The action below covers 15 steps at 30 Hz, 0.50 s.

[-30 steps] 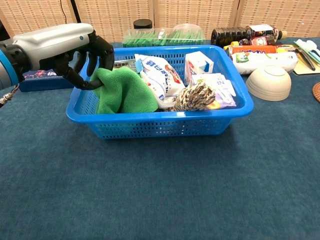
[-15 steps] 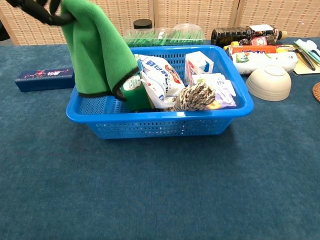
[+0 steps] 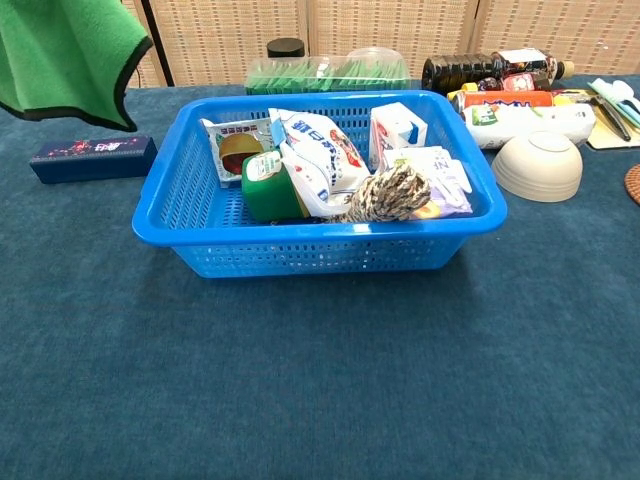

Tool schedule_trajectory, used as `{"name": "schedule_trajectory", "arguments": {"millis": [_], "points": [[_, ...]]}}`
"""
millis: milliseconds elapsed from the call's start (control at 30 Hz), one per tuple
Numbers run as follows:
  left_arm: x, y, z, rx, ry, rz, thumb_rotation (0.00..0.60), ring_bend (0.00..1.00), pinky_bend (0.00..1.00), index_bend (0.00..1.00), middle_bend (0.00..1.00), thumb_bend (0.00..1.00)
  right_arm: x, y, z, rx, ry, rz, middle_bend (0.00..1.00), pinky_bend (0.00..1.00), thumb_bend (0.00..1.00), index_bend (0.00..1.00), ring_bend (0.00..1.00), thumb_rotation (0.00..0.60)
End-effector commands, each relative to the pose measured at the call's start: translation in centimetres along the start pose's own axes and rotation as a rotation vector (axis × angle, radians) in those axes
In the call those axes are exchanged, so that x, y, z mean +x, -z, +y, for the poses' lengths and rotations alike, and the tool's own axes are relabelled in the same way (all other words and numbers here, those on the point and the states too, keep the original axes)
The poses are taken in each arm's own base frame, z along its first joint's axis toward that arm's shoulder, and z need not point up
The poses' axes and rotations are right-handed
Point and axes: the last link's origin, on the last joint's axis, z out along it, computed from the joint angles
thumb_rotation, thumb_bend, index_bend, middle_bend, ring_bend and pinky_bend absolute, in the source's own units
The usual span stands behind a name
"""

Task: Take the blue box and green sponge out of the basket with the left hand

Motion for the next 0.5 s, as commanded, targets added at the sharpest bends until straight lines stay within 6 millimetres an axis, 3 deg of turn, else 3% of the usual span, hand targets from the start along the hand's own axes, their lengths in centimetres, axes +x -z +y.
{"name": "schedule_trajectory", "arguments": {"millis": [33,167,233,267,300,367,400,433,500], "points": [[-1.9,-0.4,-4.3,0.129,0.037,-0.041,0.600,0.64,0.71,0.76,0.71,1.00,0.0,0.0,0.0,-0.001,-0.008,-0.003,0.00,0.00,0.00,0.00,0.00,0.600],[-4.1,-1.4,-5.8,0.177,0.066,-0.076,0.600,0.62,0.71,0.73,0.69,1.00,-0.1,-0.2,0.1,-0.005,-0.007,-0.009,0.00,0.00,0.00,0.00,0.00,0.600],[-5.3,-1.9,-6.1,0.191,0.076,-0.102,0.600,0.53,0.68,0.64,0.62,1.00,-0.2,-0.2,0.0,-0.003,-0.003,-0.014,0.00,0.00,0.00,0.00,0.00,0.600],[-5.9,-2.0,-6.2,0.195,0.081,-0.139,0.600,0.44,0.62,0.56,0.52,0.98,-0.3,-0.2,0.0,-0.002,-0.001,-0.017,0.00,0.00,0.00,0.00,0.00,0.600],[-6.6,-2.0,-6.2,0.199,0.093,-0.192,0.600,0.28,0.49,0.39,0.34,0.92,-0.4,-0.3,-0.1,-0.002,0.001,-0.020,0.00,0.00,0.00,0.00,0.00,0.600],[-6.8,-2.0,-6.0,0.197,0.107,-0.219,0.600,0.06,0.22,0.11,0.07,0.78,-0.5,-0.3,0.0,-0.004,0.003,-0.024,0.00,0.00,0.00,0.00,0.00,0.600],[-6.8,-2.1,-5.9,0.190,0.112,-0.203,0.600,0.00,0.10,0.01,0.00,0.70,-0.5,-0.3,0.0,-0.006,0.004,-0.025,0.00,0.00,0.00,0.00,0.00,0.600],[-6.6,-2.0,-5.8,0.183,0.116,-0.181,0.600,0.00,0.03,0.00,0.00,0.66,-0.5,-0.3,0.0,-0.008,0.004,-0.025,0.00,0.00,0.00,0.00,0.00,0.600],[-6.2,-1.7,-5.6,0.167,0.124,-0.142,0.600,0.00,0.00,0.00,0.00,0.62,-0.5,-0.4,0.0,-0.010,0.005,-0.025,0.00,0.00,0.00,0.00,0.00,0.600]]}}
